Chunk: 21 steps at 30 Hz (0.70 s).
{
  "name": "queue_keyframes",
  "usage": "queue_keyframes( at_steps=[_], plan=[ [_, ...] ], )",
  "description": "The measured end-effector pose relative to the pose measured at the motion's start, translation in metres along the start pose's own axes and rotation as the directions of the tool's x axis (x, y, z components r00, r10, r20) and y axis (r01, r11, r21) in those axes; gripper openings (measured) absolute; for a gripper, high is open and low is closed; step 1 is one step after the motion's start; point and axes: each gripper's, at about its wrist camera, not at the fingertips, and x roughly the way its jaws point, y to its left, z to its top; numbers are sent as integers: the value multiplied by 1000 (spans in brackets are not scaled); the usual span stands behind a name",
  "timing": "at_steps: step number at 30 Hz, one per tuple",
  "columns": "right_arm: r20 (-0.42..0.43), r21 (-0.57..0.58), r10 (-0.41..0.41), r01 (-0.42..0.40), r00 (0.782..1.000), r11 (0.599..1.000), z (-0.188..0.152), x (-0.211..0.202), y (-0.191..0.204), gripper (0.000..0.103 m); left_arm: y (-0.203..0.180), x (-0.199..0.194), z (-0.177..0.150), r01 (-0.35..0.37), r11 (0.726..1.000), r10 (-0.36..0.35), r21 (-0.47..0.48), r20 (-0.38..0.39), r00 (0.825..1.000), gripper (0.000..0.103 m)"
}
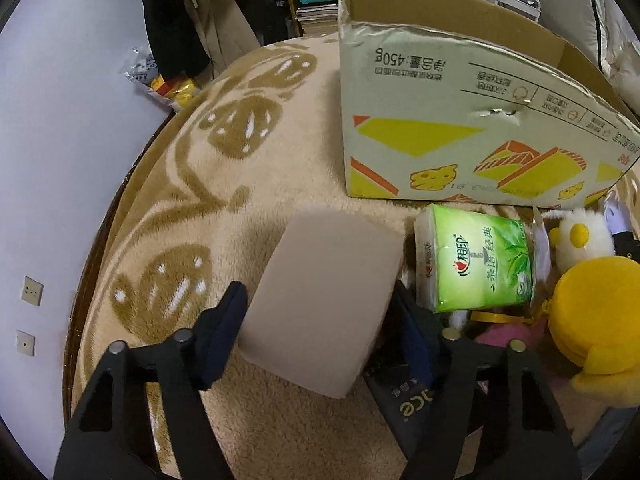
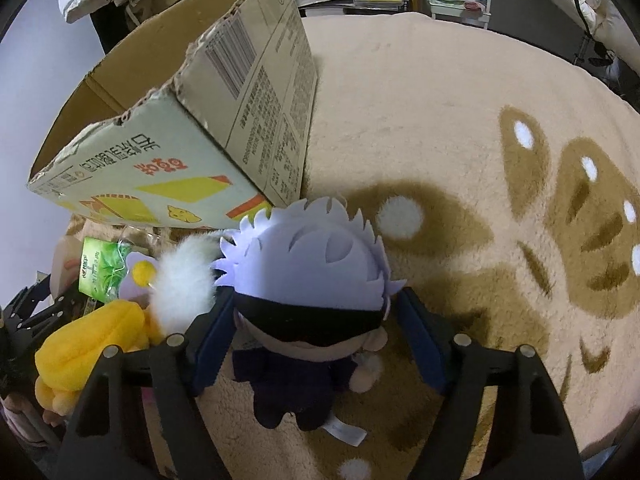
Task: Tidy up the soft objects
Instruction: 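Grasp the pink block with the left tool while the right tool grasps the white-haired doll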
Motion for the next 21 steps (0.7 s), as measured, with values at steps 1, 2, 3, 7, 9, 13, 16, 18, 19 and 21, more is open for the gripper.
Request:
queue_keyframes(
  at_steps=[1, 2, 3, 7, 9, 13, 16, 18, 19, 21],
  plan=[
    [-1, 0, 5, -5, 1000, 1000, 0, 0, 0, 78, -1, -1, 0, 3, 1000, -3, 1, 2, 1000, 63],
    [0, -3, 3, -3, 1000, 1000, 0, 1, 3, 78, -2, -1, 0, 0, 1000, 0, 5, 3, 1000, 62],
    [-2, -9, -1, 1, 1000, 1000, 1, 3, 6, 78, -3, -2, -1, -5, 1000, 5, 8, 6, 1000, 60],
    [1, -36, -3, 3, 1000, 999, 2, 3, 13, 71, -4, -4, -3, -7, 1000, 7, 12, 11, 1000, 53],
    [3, -47, -7, 7, 1000, 999, 1, 5, 16, 70, -3, -6, -3, -6, 1000, 6, 6, 13, 1000, 51],
    [6, -37, 1, -1, 1000, 999, -1, 4, 16, 70, -1, -14, -4, -13, 1000, 14, -20, 22, 1000, 48],
    [9, -32, -27, 28, 1000, 999, -1, 4, 15, 70, 4, -20, -5, 2, 998, -1, -64, 25, 1000, 48],
    [15, -33, -30, 31, 999, 999, -2, 4, 17, 70, 4, -25, -6, 11, 997, -9, -70, 32, 999, 47],
    [17, -39, -31, 32, 999, 999, -2, 4, 18, 70, 4, -26, -7, 5, 998, -3, -66, 36, 999, 47],
    [23, -40, -25, 26, 999, 999, -3, 3, 18, 70, 2, -31, -7, -15, 998, 18, -56, 56, 998, 47]
  ],
)
